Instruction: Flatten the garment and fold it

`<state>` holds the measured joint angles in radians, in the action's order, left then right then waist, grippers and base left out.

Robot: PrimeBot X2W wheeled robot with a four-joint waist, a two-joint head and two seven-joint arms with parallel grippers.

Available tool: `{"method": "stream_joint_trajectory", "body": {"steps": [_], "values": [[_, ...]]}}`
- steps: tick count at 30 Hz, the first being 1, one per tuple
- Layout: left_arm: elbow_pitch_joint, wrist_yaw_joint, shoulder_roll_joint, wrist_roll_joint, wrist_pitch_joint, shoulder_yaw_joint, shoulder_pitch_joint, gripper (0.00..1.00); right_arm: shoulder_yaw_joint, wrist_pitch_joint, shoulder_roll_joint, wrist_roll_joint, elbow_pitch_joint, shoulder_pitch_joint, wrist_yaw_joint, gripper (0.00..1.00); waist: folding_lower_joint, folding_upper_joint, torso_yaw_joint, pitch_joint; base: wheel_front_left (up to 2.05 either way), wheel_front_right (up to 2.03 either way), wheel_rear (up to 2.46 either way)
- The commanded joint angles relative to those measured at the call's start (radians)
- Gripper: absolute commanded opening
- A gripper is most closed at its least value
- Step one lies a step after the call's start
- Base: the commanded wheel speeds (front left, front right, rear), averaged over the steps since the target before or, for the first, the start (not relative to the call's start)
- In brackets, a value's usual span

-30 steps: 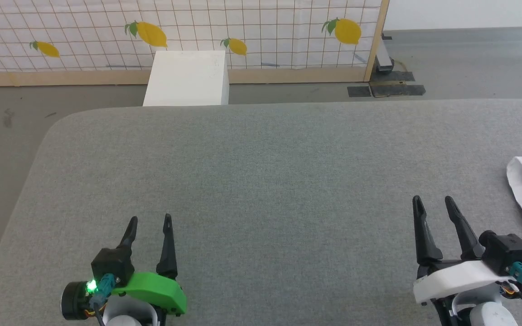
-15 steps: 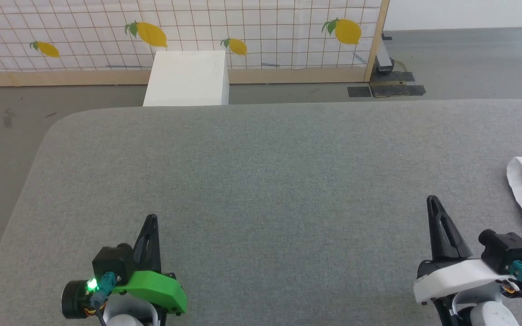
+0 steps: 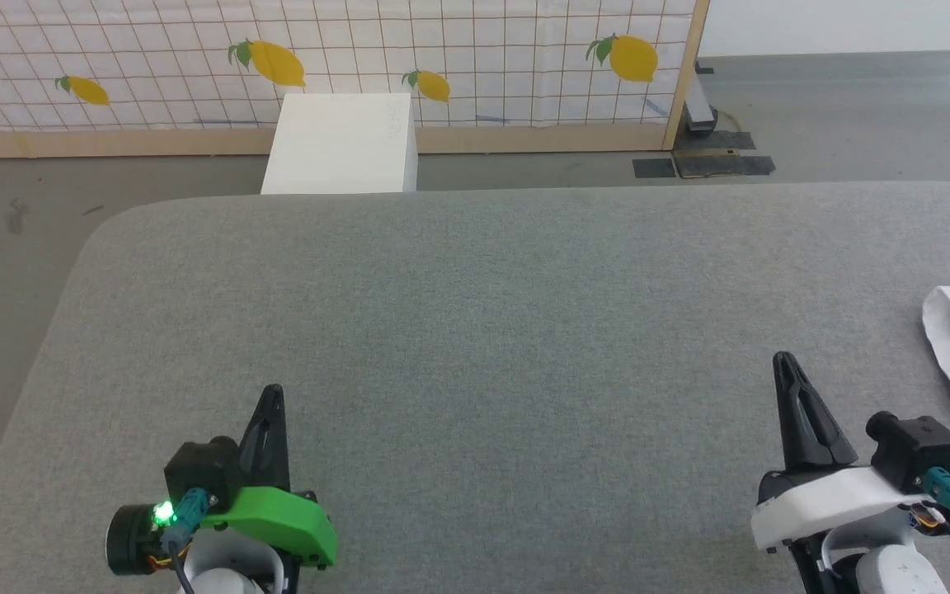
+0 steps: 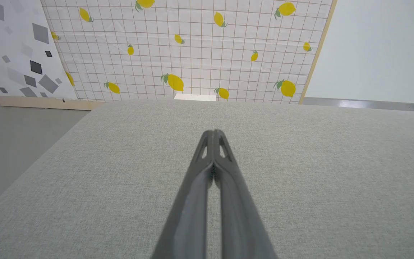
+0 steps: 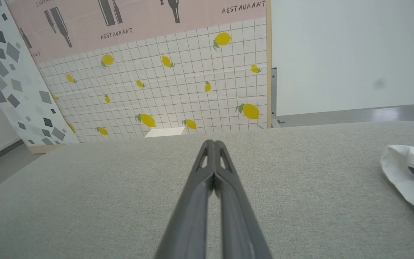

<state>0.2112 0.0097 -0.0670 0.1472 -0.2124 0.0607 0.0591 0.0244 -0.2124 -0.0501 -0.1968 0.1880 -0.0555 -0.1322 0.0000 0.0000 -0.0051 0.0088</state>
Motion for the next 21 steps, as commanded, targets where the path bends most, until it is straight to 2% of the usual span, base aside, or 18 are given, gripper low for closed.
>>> {"method": "stream_joint_trajectory", "body": {"steps": [1, 21], "values": [[-0.009, -0.002, 0.003, -0.013, 0.005, -0.003, -0.011, 0.00, -0.002, 0.006, 0.000, 0.010, -0.009, 0.011, 0.000, 0.00, 0.0000, 0.0000, 0.000, 0.000, 0.00, 0.00, 0.00], [-0.048, -0.003, 0.006, -0.039, 0.045, -0.015, -0.020, 0.00, -0.007, 0.046, 0.000, 0.046, -0.043, 0.019, 0.001, 0.00, 0.0000, 0.0000, 0.001, -0.002, 0.00, 0.00, 0.00]]}}
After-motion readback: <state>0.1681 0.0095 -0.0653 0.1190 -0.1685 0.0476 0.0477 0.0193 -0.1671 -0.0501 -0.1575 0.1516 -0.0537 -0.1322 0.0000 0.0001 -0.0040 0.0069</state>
